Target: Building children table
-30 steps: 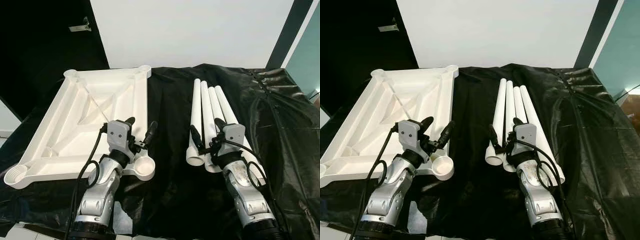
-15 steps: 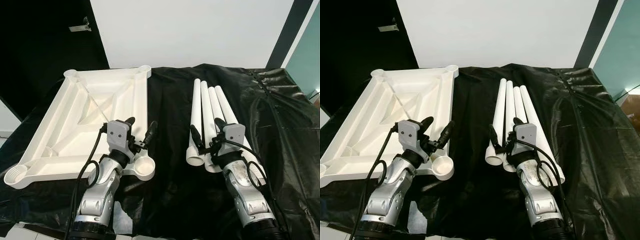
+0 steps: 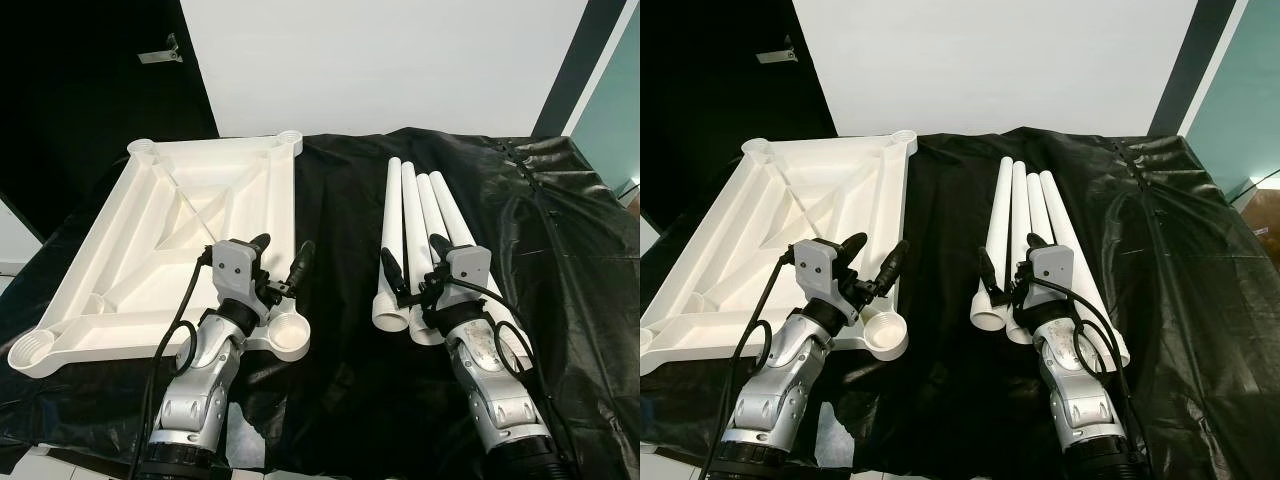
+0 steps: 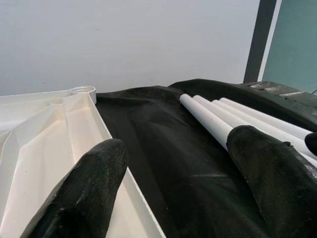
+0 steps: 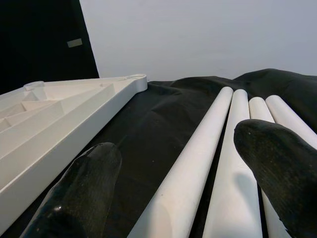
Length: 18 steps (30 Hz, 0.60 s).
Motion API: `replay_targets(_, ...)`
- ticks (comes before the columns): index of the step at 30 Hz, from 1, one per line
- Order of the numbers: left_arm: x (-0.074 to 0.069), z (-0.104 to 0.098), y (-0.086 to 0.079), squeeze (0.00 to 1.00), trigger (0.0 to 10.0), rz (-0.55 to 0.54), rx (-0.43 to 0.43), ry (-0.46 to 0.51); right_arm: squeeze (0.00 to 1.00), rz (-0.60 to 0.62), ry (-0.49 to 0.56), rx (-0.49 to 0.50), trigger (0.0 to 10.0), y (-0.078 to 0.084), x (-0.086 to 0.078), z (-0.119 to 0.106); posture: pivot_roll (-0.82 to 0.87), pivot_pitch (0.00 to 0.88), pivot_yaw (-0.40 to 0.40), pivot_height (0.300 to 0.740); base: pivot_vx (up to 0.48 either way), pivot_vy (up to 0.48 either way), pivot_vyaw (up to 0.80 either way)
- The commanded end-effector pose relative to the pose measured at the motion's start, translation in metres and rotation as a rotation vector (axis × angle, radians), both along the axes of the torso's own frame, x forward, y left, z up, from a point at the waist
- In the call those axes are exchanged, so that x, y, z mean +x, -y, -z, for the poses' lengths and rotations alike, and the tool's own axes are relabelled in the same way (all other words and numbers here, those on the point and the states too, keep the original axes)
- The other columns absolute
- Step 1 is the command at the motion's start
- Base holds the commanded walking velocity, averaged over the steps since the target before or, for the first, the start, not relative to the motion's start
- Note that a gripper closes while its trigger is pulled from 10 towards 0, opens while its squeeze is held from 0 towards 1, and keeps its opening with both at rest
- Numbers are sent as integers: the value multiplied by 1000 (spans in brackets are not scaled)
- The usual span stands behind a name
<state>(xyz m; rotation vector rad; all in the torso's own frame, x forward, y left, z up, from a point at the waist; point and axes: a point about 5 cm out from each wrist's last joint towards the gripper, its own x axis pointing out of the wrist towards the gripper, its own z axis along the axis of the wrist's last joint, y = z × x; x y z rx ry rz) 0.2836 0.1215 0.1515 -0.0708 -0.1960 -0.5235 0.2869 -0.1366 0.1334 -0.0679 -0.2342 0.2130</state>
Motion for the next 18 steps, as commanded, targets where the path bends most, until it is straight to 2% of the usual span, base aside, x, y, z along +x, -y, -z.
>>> replay_targets(1,-1,-1,3,0,10000,48,22,6,0,4,-2,-3,10000,1,1,0,-12,0,28,740,0,0,0)
replay_targets(18,-1,-1,3,0,10000,57,13,3,0,1,-3,2,10000,0,2,0,-9,0,28,740,0,0,0)
